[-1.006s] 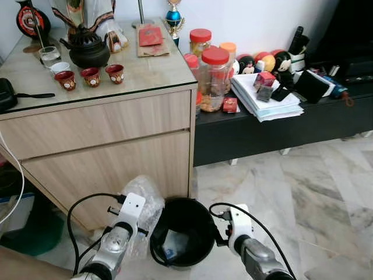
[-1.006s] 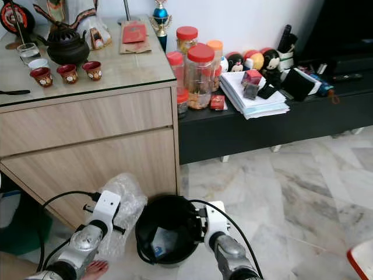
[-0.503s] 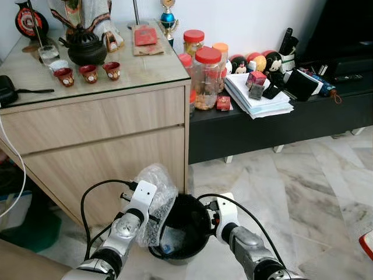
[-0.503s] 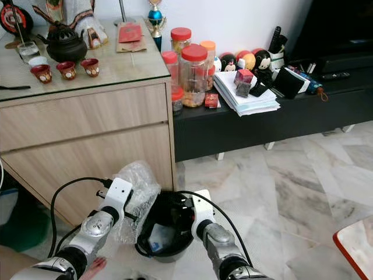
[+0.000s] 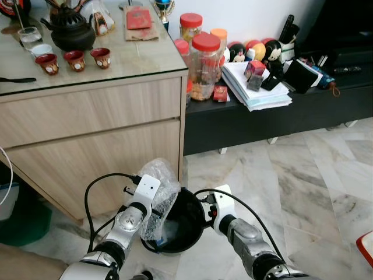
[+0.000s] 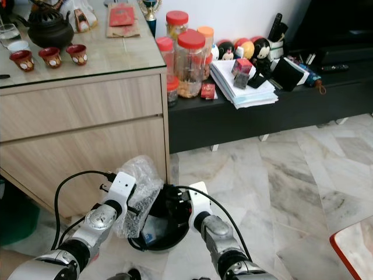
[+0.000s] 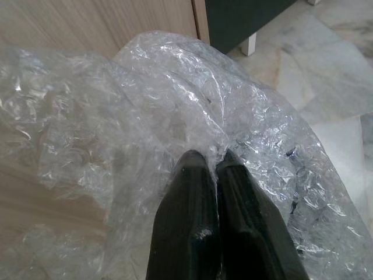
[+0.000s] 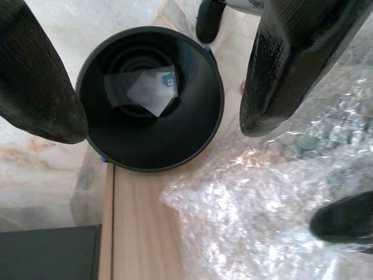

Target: Picking trash to rubbish bin

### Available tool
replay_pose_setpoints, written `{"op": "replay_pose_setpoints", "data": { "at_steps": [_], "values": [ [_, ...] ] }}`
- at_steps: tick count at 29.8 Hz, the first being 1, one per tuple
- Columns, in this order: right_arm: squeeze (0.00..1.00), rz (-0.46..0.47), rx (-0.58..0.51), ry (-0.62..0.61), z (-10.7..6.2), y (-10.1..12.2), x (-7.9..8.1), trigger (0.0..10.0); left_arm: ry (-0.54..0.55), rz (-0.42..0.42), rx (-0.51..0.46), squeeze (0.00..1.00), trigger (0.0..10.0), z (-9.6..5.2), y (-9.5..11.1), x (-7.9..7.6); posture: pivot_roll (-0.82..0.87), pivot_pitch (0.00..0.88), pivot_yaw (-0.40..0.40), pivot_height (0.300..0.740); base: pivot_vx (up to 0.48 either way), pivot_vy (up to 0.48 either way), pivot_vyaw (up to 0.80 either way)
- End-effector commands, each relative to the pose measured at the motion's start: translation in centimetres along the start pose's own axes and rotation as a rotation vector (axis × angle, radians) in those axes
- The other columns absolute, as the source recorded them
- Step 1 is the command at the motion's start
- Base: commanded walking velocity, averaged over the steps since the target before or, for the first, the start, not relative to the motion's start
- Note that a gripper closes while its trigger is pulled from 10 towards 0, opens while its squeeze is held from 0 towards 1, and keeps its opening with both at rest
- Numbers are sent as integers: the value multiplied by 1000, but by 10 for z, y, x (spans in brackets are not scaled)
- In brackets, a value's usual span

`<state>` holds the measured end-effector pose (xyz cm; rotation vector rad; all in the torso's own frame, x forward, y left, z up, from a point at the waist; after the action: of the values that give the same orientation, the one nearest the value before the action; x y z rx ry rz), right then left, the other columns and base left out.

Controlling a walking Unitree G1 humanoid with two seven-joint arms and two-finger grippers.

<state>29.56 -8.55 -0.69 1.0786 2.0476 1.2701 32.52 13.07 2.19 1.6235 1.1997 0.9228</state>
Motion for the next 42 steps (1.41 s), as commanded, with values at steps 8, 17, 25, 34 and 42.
{"op": "replay_pose_setpoints", "data": {
  "at_steps": [8, 17, 25, 34, 42],
  "values": [
    [0, -30, -62, 13, -2, 7, -4, 10000, -6, 81, 29, 0, 10000, 3, -1, -7, -52, 226, -105, 740, 0, 0, 0],
    [0, -43, -69, 28, -6, 3, -4, 10000, 14, 122, 20, 1000, 10000, 4, 4, -2, -67, 242, -125, 740, 0, 0, 0],
    [0, -46, -71, 34, -7, 1, -3, 10000, 40, 129, 9, 1000, 10000, 5, 6, 2, -67, 247, -130, 740, 0, 0, 0],
    [0, -44, -77, 34, -8, 1, -3, 10000, 52, 145, 5, 1000, 10000, 5, 8, 3, -67, 249, -132, 740, 0, 0, 0],
    [0, -42, -72, 28, -10, -3, -2, 10000, 82, 153, -2, 1000, 10000, 5, 10, 8, -66, 250, -133, 740, 0, 0, 0]
  ]
}}
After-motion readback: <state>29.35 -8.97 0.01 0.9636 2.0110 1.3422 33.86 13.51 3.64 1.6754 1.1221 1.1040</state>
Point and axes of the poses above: a point about 5 cm out from each wrist's last joint towards the gripper, its own z axis pointing out of the wrist towards the gripper, its own y axis along the axis of the wrist's last joint, x = y × z, the point moved 1 cm from there along z, pointing out of the wrist towards the gripper, and after that the axes turned 14 degrees about -z, right-handed, at the moved point
